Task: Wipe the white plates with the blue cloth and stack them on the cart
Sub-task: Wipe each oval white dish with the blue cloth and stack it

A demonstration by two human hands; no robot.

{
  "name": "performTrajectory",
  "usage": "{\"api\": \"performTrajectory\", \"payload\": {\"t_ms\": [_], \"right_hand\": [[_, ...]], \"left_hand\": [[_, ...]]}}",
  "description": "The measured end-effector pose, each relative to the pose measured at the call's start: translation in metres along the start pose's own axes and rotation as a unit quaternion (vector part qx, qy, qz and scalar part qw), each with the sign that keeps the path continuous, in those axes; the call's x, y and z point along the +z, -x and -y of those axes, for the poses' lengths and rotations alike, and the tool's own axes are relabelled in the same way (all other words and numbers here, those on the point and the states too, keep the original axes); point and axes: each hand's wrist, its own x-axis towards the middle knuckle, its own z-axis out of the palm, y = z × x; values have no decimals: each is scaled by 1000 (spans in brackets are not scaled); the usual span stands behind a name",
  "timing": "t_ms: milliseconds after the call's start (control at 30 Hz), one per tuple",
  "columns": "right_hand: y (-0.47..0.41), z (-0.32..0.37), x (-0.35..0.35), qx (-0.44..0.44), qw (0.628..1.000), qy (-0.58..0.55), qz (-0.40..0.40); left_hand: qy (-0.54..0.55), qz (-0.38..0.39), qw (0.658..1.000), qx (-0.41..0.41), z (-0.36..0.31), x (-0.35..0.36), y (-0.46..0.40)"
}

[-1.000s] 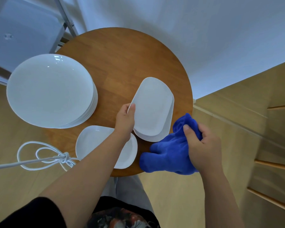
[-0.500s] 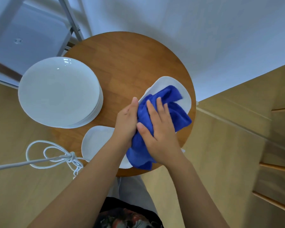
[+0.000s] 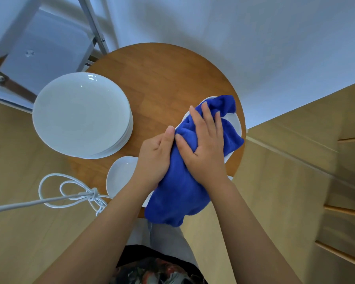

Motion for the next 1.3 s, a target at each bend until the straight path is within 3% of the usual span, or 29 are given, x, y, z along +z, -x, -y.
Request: {"api": "performTrajectory", "payload": {"t_ms": [300,533,667,800,1033,1133,1233,1300], "right_hand": [[-22,-25,-12,122,987,63,-79],[-6,-10,-4,214,964,8,-155],[14,5,13,196,974,82,-80],[34,20,24,147,988,47,-25],[59,30,29,40,993,-22,-111],[63,31,24,-4,994,-72,-78],[54,28,6,81,984,-140,72],[45,22,-14,189,956,-202,101]], "left_hand": [[-30,-64,998,-2,-4,-2,1],[22,-130,991,-13,-8,0,-2],[51,-166,984,-37,-5,0,-2],[69,-159,983,-65,-4,-4,-6],[85,-129,984,-91,-9,-13,-16],[88,-122,983,-102,-9,-21,-22],[63,-74,988,-117,-10,-29,-29],[-4,-57,993,-105,-10,-35,-29]]}}
